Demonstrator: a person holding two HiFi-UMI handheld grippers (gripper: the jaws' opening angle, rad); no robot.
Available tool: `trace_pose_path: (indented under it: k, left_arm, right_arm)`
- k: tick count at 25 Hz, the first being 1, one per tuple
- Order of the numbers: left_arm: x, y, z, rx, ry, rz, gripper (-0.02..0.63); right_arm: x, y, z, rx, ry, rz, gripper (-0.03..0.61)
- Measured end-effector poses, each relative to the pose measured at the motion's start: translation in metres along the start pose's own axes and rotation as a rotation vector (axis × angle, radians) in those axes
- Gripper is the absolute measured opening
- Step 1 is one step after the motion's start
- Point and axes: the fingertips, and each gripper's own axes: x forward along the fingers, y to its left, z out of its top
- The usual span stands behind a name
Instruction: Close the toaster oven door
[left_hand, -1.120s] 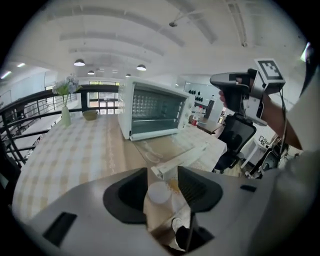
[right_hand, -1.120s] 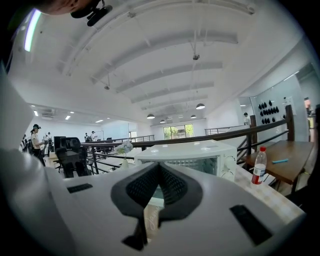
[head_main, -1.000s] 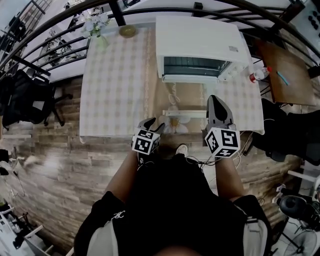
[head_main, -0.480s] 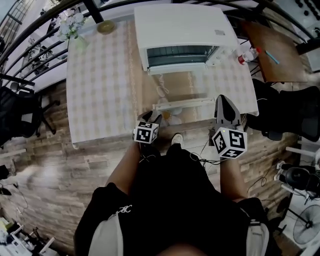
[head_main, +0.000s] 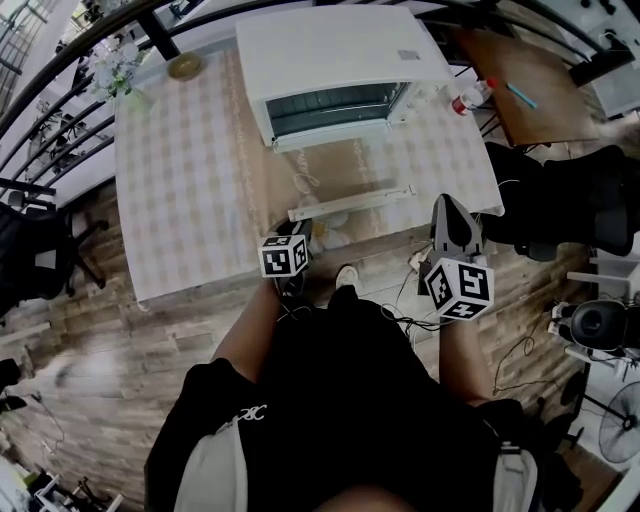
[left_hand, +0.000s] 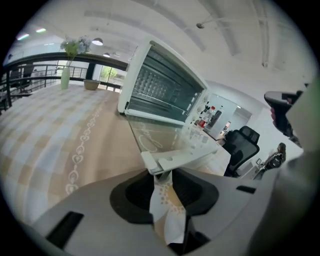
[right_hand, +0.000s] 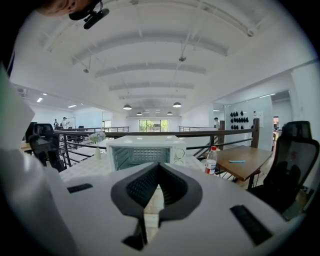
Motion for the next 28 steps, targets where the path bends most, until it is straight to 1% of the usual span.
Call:
trace_pose_path:
  k: [1, 3, 6, 9, 13, 18, 23, 28]
  left_arm:
    - [0.000, -0.001, 0.001, -0.017, -0.004, -0.004, 0.121]
    - [-0.001, -0.002, 0.001, -0.019, -0.013, 0.003, 0.115]
    - [-0.005, -0.005, 0.007, 0.003, -0.036, 0.017, 0.110]
    - [-0.011, -0.009, 0.016, 0.021, -0.055, 0.014, 0.107]
    - [-0.022, -0.016, 0.029, 0.073, -0.086, 0.003, 0.103]
    - [-0.041, -0.026, 0.060, 0.070, -0.164, -0.029, 0.109]
    - [-0.055, -0.033, 0.094, 0.036, -0.206, -0.068, 0.110]
    - [-0.064, -0.036, 0.124, 0.035, -0.245, -0.056, 0.110]
  right_arm:
    - [-0.001, -0.002, -0.001, 0.001, 0.001, -0.003, -0.008]
    - [-0.003, -0.004, -0.002, 0.003, 0.002, -0.006, -0.008]
    - [-0.002, -0.006, 0.000, 0.009, -0.005, -0.003, -0.008]
    - [0.001, -0.004, 0.003, 0.015, -0.016, 0.009, -0.008]
    - [0.005, 0.004, 0.004, 0.026, -0.031, 0.030, -0.008]
    - [0.008, 0.014, 0.005, 0.038, -0.041, 0.054, -0.008]
    - [0.006, 0.014, 0.004, 0.053, -0.051, 0.056, -0.008]
    - [0.002, 0.008, 0.007, 0.064, -0.065, 0.042, -0.008]
